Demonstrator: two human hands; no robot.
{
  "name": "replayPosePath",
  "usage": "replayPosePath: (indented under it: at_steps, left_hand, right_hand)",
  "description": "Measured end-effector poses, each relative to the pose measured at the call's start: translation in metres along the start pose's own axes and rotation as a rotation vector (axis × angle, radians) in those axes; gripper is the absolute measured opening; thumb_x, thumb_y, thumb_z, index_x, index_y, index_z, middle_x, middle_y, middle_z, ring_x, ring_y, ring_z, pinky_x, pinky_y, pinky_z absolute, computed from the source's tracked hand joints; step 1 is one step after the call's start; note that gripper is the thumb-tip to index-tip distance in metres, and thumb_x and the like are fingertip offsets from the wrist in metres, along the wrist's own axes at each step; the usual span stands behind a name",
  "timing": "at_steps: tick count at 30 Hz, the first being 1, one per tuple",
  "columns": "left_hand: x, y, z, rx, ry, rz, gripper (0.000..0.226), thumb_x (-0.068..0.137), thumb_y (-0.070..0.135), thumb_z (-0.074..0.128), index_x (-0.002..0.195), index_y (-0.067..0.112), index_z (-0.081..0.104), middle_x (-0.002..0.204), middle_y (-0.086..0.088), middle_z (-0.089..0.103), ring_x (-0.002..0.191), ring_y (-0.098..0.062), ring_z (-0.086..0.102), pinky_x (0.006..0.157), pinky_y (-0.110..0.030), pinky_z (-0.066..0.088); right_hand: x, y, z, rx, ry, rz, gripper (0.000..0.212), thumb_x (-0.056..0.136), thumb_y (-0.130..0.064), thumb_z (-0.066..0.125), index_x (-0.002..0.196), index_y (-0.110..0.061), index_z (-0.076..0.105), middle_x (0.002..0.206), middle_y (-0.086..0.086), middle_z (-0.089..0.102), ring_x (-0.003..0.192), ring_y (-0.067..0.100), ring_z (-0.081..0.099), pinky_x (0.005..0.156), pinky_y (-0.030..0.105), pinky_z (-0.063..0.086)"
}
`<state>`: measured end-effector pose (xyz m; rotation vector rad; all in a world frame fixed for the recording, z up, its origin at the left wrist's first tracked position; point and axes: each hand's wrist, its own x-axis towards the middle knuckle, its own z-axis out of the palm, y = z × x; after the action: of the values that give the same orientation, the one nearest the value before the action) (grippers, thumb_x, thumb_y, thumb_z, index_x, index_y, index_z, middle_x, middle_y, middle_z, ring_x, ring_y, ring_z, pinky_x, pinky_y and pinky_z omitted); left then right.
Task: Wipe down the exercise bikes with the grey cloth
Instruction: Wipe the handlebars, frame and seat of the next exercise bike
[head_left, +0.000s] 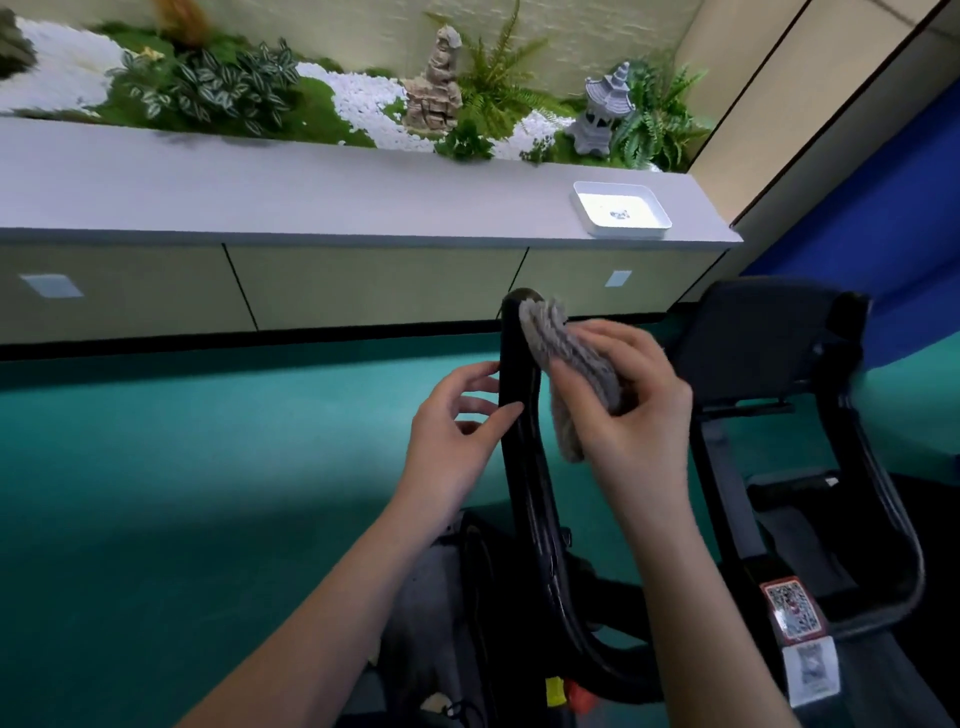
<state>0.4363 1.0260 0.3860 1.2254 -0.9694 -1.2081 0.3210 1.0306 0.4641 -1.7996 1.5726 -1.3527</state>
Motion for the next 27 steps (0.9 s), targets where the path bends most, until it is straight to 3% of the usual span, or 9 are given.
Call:
replayPosePath:
  at_steps: [3,7,15,19,23,27]
  left_hand:
    - [-0.004,-0.002,0.002,-0.005,0.035,-0.030,0.033,0.080,0.009,0.071,0.107,0.023,0.061,0.094,0.007,0.064,0.076,-0.009,0.060,0.067,-0.020,0.048]
    - [-0.012,-0.003,0.000,-0.010,0.076,-0.041,0.032,0.080,0.012,0.071,0.109,0.020,0.063,0.097,0.006,0.065,0.077,-0.007,0.060,0.066,-0.015,0.046]
    - [-0.029,-0.011,0.002,-0.031,0.127,-0.075,0.028,0.079,0.016,0.072,0.104,0.024,0.062,0.096,0.009,0.065,0.077,-0.002,0.060,0.065,-0.008,0.044]
    - [-0.038,-0.015,0.007,-0.083,0.125,-0.101,0.028,0.079,0.016,0.074,0.104,0.022,0.064,0.098,0.003,0.066,0.079,-0.007,0.060,0.069,-0.014,0.046]
    - [-0.041,-0.014,0.008,-0.109,0.130,-0.127,0.025,0.078,0.018,0.074,0.100,0.024,0.064,0.100,0.003,0.067,0.078,-0.010,0.060,0.067,-0.019,0.044]
    - [-0.043,-0.014,0.007,-0.124,0.145,-0.113,0.023,0.078,0.018,0.074,0.097,0.027,0.065,0.097,0.005,0.066,0.075,-0.010,0.059,0.066,-0.017,0.044]
  right_hand:
    - [0.021,-0.005,0.013,-0.159,-0.060,-0.151,0.018,0.080,-0.004,0.070,0.098,-0.005,0.072,0.099,0.004,0.063,0.091,0.007,0.058,0.082,0.014,0.044]
    - [0.030,0.000,0.020,-0.260,-0.158,-0.223,0.016,0.081,-0.006,0.070,0.096,-0.004,0.073,0.095,0.003,0.060,0.083,-0.002,0.047,0.074,-0.001,0.034]
    - [0.012,0.012,0.007,-0.230,-0.285,-0.148,0.014,0.079,-0.008,0.072,0.092,-0.009,0.075,0.091,0.002,0.064,0.077,0.005,0.058,0.066,0.007,0.040]
    - [0.031,-0.008,0.008,-0.212,-0.292,-0.345,0.017,0.080,-0.014,0.069,0.095,-0.009,0.074,0.091,-0.003,0.061,0.083,-0.001,0.055,0.071,0.008,0.042]
    - [0.062,-0.020,0.027,-0.445,-0.498,-0.537,0.018,0.080,-0.012,0.071,0.097,-0.008,0.074,0.089,0.009,0.069,0.087,0.025,0.060,0.073,0.029,0.044]
    - [0.064,-0.008,0.038,-0.687,-0.693,-0.657,0.016,0.079,-0.010,0.069,0.093,-0.010,0.076,0.078,0.015,0.068,0.086,0.030,0.054,0.068,0.038,0.042]
